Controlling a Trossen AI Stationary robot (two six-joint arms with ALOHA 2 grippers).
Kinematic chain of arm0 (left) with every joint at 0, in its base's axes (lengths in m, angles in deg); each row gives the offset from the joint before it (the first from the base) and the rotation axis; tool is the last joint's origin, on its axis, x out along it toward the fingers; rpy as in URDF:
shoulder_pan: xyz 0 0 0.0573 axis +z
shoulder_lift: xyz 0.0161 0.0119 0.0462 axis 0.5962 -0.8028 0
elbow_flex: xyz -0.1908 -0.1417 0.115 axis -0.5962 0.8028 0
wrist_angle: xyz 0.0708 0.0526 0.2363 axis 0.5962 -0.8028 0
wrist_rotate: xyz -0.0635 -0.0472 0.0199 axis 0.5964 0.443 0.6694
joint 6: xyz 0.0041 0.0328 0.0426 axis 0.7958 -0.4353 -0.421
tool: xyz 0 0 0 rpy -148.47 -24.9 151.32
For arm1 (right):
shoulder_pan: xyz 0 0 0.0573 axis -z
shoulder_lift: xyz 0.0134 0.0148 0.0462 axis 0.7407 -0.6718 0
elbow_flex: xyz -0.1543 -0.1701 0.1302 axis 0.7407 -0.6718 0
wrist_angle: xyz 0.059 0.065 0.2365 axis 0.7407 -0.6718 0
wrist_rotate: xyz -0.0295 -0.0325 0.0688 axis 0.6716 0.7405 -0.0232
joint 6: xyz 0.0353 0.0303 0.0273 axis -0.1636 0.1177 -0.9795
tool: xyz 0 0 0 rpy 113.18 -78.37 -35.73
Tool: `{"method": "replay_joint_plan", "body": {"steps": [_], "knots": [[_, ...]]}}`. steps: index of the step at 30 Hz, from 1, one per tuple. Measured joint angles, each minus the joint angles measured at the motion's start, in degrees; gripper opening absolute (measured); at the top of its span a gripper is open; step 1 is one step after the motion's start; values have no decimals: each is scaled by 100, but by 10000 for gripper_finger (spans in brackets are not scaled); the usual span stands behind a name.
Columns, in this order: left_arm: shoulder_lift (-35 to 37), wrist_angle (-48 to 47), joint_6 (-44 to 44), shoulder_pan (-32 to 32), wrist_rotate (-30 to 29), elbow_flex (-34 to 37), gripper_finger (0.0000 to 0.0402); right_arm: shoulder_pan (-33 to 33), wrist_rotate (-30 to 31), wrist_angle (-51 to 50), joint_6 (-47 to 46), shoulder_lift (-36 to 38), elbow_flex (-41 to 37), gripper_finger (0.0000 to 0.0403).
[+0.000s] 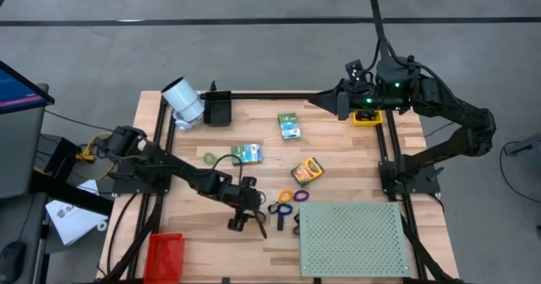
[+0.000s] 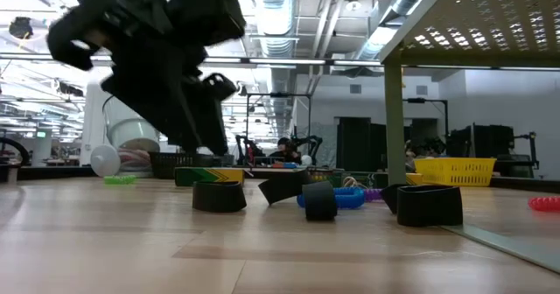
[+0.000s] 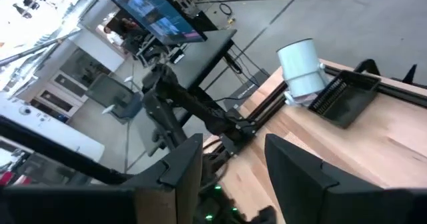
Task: Pick & Place Office Desk Supplies
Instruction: Put the black rubber band into the yellow bin
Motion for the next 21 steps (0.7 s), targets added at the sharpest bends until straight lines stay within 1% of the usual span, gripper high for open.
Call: {"method": "replay_joint_plan", "body": {"steps": [5, 10, 13, 14, 16, 19, 20, 21], "knots": [[-349, 232, -3, 51, 119, 0, 213, -133, -2, 211, -4, 20, 0, 159], [-596, 462, -3, -33, 265, 2, 202, -179, -3, 247, -4, 20, 0, 159], [-661, 464, 15, -41, 198, 2, 182, -179, -2, 249, -15, 20, 0, 159], [-663, 466, 25, -40, 164, 2, 169, -179, -2, 249, -15, 20, 0, 159], [-654, 426, 42, -24, 82, 2, 131, -177, -4, 245, -13, 20, 0, 159], [-625, 389, 236, 34, -13, 2, 46, -177, -4, 242, 29, 20, 0, 159], [-585, 347, 340, 61, 33, 4, 24, -175, -4, 233, 31, 20, 0, 159], [-559, 380, 476, 109, 85, 4, 14, -175, -4, 220, 32, 20, 0, 159]]}}
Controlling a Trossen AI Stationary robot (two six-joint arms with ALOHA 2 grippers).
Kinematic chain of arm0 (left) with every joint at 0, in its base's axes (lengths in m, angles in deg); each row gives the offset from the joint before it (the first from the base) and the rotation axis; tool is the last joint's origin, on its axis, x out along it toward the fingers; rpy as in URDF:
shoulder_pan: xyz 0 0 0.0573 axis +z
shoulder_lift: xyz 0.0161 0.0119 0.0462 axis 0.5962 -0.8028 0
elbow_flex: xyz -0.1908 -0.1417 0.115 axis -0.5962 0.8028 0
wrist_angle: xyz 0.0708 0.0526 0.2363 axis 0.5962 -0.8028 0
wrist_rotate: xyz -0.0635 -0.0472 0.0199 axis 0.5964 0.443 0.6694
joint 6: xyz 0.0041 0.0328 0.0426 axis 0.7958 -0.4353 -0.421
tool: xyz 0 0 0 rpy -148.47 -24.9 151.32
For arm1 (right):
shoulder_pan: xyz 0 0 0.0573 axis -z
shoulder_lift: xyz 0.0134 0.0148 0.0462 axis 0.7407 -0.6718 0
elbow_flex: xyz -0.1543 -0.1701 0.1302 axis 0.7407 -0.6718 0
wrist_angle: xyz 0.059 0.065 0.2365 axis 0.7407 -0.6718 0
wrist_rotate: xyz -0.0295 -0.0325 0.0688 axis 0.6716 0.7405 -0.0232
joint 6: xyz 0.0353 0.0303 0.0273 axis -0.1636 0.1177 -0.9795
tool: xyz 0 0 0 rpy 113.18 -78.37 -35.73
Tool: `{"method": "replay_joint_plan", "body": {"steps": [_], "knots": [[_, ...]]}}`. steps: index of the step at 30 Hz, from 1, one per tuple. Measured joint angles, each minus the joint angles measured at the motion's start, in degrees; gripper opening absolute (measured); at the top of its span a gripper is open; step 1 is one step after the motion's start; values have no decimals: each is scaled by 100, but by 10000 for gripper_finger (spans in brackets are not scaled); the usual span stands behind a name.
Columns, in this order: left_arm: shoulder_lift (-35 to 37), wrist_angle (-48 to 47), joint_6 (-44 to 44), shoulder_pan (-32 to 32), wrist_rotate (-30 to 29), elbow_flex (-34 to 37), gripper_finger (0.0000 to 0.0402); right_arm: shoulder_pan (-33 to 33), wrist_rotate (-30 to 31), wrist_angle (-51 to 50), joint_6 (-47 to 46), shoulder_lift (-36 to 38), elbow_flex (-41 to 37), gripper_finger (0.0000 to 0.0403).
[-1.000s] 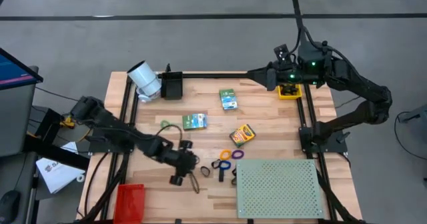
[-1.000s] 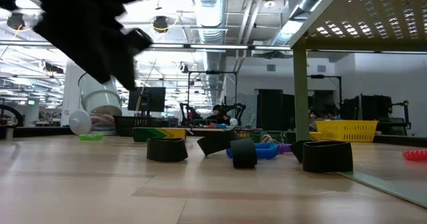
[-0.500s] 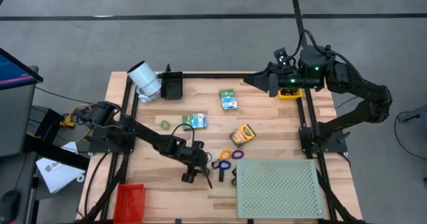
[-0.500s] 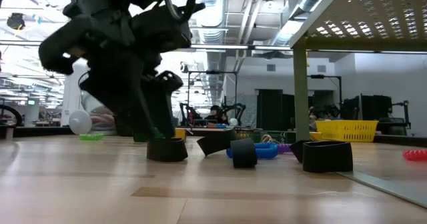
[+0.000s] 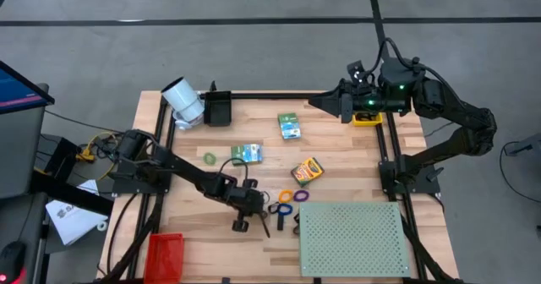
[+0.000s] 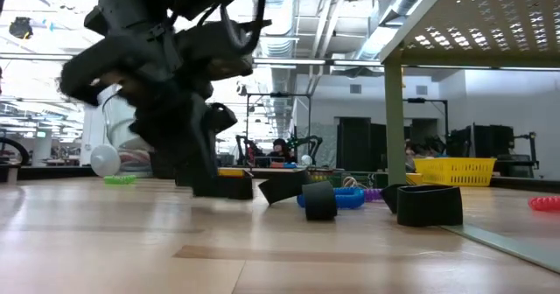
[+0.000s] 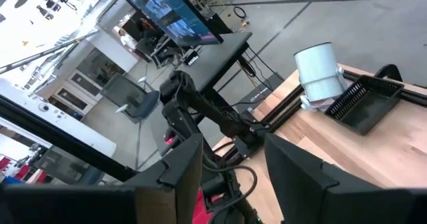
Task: Pick & Place Office Desk Supplies
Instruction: Put the black rubber band into the yellow bin
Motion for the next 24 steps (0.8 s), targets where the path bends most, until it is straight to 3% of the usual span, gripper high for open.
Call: {"method": "replay_joint_plan", "body": {"steps": [4, 9, 14, 19, 24], "knots": [[343, -169, 390, 240, 318, 4, 5, 0, 0, -146, 99, 1, 2, 159], [1297, -216, 740, 724, 1021, 28, 3, -118, 75, -431, 479, -37, 4, 159], [2392, -205, 1536, 1460, 1553, 31, 2, -351, 669, -724, 1147, -17, 2, 159], [3158, 560, 2513, 2224, 2505, 28, 2, -688, 925, -827, 1807, 70, 9, 159], [3320, 1993, 3976, 2837, 3229, 29, 1, -1101, 916, -922, 2924, -139, -3, 159]]}}
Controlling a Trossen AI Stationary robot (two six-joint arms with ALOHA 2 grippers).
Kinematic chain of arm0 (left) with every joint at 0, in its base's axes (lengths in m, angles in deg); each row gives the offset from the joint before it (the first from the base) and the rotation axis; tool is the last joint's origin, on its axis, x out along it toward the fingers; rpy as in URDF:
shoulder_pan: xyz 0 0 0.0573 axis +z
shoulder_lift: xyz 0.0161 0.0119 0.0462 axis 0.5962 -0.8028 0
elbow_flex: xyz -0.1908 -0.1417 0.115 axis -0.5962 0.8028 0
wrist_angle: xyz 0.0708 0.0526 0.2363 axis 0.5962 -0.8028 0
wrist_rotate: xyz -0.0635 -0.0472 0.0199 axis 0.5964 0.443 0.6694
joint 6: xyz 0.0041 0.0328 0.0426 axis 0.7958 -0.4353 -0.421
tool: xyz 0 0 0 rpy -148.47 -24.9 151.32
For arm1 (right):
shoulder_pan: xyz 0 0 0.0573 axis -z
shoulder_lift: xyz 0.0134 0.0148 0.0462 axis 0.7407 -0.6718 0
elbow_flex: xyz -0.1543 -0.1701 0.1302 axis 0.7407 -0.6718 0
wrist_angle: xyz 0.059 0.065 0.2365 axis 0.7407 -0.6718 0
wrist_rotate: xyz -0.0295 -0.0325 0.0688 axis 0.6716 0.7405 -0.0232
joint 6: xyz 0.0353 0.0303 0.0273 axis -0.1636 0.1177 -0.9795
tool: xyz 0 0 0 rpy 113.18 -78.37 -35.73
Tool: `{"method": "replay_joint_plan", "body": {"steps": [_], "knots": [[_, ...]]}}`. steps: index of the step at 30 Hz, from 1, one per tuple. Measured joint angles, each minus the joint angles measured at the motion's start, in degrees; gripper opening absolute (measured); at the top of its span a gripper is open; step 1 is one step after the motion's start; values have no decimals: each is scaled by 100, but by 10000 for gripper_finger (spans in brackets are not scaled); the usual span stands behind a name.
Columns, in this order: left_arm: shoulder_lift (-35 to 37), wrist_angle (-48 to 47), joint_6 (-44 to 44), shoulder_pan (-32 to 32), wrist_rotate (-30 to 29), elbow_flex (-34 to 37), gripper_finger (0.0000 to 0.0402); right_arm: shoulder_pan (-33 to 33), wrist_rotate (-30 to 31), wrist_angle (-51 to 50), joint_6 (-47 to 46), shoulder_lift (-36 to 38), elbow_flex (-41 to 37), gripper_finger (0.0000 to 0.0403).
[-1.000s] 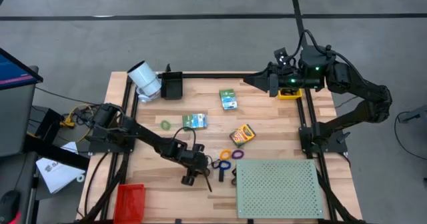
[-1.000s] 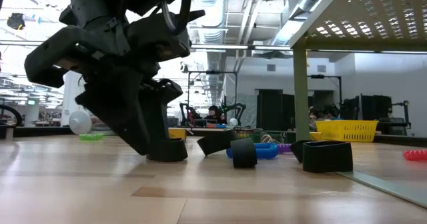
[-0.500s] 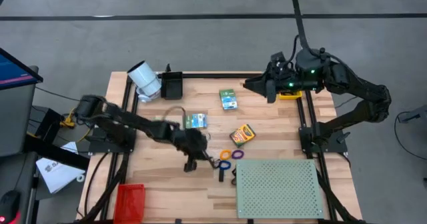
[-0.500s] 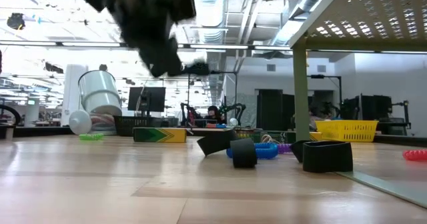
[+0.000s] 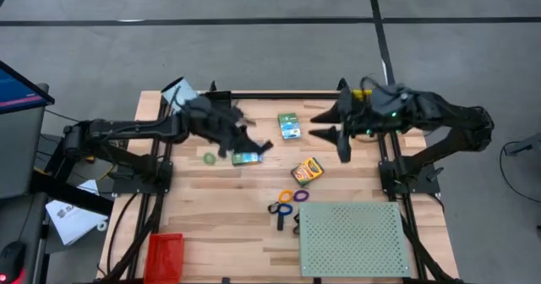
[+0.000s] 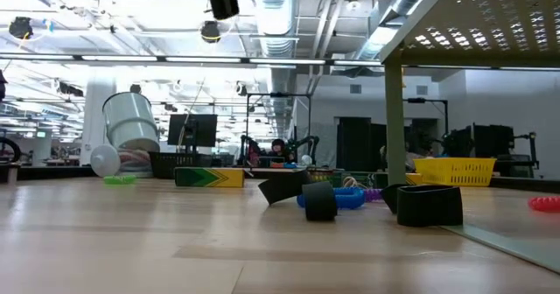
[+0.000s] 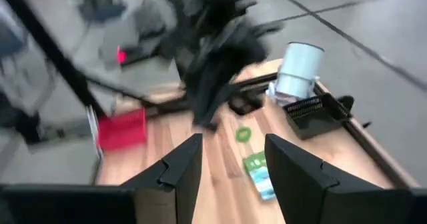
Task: Pick & Place Office Desk Supplies
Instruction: Put the black rubber band into the yellow bin
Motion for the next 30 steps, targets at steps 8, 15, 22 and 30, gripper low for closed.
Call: {"method": "replay_joint_plan", "body": {"steps": [8, 15, 22, 30], "knots": [[-8, 1169, 1313, 169, 88, -1, 1, -329, -8, 803, 1116, -520, 7, 161], [-8, 1401, 1571, 127, 26, -1, 1, -304, -11, 1703, 1518, -1048, 7, 192], [-6, 1542, 1593, 127, 26, -1, 1, -218, 5, 1901, 1378, -1259, 8, 238], [-6, 1561, 1575, 35, 30, -1, 1, -32, 2, 2022, 1222, -1374, 10, 232]]}}
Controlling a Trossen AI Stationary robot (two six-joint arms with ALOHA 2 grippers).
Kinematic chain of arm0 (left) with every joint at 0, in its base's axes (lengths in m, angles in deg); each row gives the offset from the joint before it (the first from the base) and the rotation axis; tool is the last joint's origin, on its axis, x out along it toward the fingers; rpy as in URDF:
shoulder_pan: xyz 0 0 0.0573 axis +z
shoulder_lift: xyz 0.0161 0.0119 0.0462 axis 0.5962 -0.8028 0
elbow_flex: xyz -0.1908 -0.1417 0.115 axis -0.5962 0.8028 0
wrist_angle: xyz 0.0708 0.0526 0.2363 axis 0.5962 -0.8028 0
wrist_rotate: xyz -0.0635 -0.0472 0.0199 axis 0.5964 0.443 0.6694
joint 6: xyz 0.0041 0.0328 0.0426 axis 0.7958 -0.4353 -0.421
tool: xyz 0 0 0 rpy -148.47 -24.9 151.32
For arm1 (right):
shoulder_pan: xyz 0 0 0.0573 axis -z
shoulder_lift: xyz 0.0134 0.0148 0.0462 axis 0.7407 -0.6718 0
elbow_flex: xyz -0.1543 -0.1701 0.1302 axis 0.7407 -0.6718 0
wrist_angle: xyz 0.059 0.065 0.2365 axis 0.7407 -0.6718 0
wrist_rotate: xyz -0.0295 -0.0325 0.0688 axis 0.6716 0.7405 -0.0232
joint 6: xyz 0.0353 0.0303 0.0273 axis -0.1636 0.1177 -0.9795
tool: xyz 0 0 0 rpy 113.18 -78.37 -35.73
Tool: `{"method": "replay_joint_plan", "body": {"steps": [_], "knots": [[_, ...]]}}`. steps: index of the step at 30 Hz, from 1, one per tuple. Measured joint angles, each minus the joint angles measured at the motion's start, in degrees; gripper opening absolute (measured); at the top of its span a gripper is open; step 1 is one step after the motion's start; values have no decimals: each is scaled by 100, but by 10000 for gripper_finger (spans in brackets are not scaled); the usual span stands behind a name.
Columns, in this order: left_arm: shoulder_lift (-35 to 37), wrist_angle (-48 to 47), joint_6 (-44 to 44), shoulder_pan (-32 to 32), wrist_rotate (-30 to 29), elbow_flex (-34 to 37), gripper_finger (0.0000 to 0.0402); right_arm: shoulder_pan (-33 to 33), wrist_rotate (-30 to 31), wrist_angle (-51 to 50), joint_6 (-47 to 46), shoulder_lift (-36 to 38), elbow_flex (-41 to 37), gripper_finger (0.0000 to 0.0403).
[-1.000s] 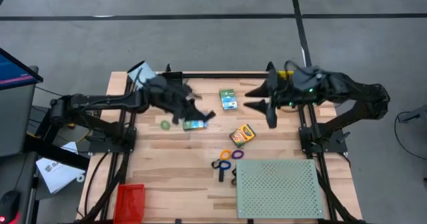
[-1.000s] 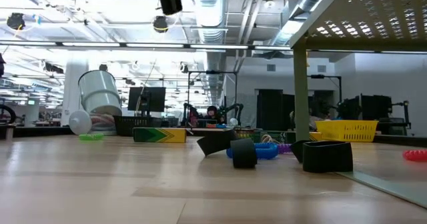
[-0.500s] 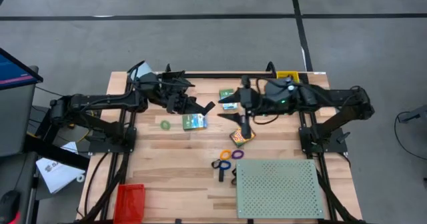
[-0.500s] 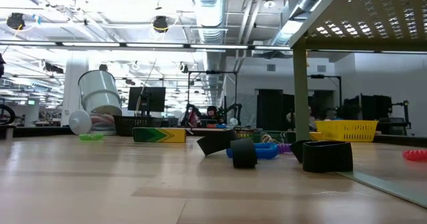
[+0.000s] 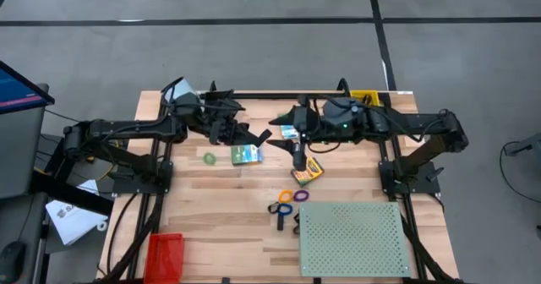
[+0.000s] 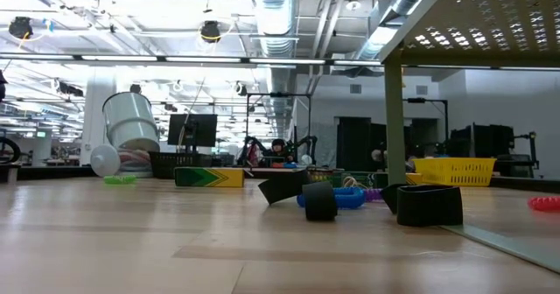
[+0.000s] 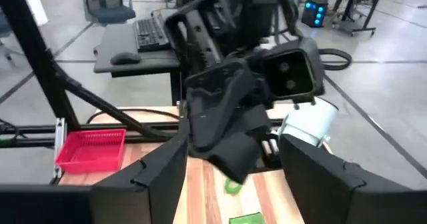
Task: Pick & Place Office Desk Supplies
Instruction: Put the black rubber band into the yellow bin
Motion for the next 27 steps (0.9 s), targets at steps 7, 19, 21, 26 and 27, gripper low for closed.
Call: {"method": "replay_joint_plan", "body": {"steps": [7, 19, 21, 26, 27], "knots": [[0, 53, -13, -92, -15, 0, 1, 63, -86, 42, -79, -210, -3, 226], [0, 47, -28, -100, -20, 0, 2, 58, -165, 159, -81, -249, -3, 185], [0, 46, -29, -100, -20, 0, 2, 48, -167, 149, -81, -249, -3, 159], [0, 43, -59, -100, -22, 0, 2, 43, -180, 149, -82, -249, -3, 83], [0, 44, -59, -100, -24, 0, 3, 43, -181, 149, -80, -247, -3, 68]]}}
